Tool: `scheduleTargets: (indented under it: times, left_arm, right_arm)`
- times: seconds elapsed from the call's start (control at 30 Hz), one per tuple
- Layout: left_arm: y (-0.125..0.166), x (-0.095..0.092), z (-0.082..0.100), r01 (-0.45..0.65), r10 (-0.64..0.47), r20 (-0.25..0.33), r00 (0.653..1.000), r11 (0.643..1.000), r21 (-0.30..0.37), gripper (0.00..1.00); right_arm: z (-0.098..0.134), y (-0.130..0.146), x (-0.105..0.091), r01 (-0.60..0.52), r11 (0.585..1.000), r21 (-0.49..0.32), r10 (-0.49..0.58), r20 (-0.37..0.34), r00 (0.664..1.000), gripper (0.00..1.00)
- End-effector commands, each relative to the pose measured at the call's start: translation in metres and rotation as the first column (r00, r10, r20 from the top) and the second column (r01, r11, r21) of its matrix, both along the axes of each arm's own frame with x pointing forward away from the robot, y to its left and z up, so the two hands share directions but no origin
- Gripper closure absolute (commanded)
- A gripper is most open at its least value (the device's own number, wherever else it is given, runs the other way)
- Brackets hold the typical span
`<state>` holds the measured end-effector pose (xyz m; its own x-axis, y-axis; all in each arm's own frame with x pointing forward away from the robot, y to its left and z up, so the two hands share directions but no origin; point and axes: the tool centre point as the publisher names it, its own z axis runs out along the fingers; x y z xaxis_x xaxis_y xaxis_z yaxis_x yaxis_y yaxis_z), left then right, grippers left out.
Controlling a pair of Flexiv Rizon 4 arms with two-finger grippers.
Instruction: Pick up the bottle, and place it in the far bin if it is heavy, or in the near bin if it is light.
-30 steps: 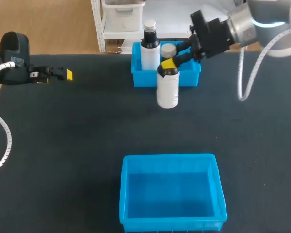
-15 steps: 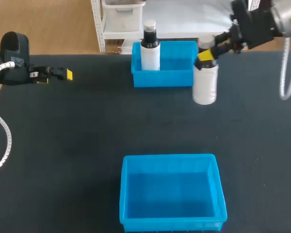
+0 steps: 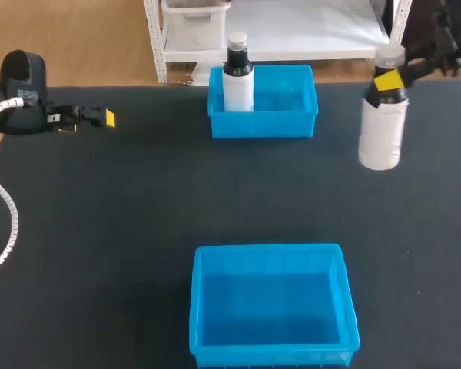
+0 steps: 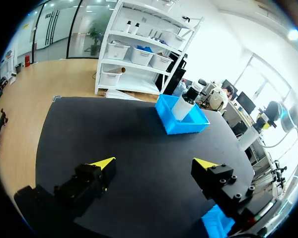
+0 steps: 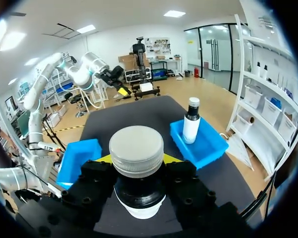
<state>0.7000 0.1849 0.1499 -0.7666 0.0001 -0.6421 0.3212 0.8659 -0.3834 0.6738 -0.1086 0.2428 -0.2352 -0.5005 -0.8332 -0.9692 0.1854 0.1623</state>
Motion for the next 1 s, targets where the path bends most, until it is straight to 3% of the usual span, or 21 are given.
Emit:
scheduleTargets:
  times: [0.03,0.23,0.43,0.7,1.0]
  left_arm:
    - [0.0,0.0,0.0,0.0,0.0,0.0,1.0,1.0,0.0,0.0]
    - [0.0,0.0,0.0,0.0,0.0,0.0,1.0,1.0,0.0,0.0]
    - [0.0,0.0,0.0,0.0,0.0,0.0,1.0,1.0,0.0,0.0]
    - [0.0,0.0,0.0,0.0,0.0,0.0,1.0,1.0,0.0,0.0]
    - [0.0,0.0,0.0,0.0,0.0,0.0,1.0,1.0,0.0,0.0]
  right_arm:
    - [0.013,0.006,-0.05,0.096,0.995,-0.022,-0.095,0.063,0.993,1.0]
    - [0.011,0.052,-0.093,-0.033,0.999,0.013,0.032,0.043,0.999,1.0]
    - [0.006,0.115,-0.135,-0.179,0.983,0.04,0.177,0.062,0.982,1.0]
    - [0.003,0.183,-0.186,-0.365,0.929,0.059,0.359,0.088,0.929,1.0]
    - [-0.011,0.231,-0.227,-0.48,0.874,0.081,0.472,0.104,0.876,1.0]
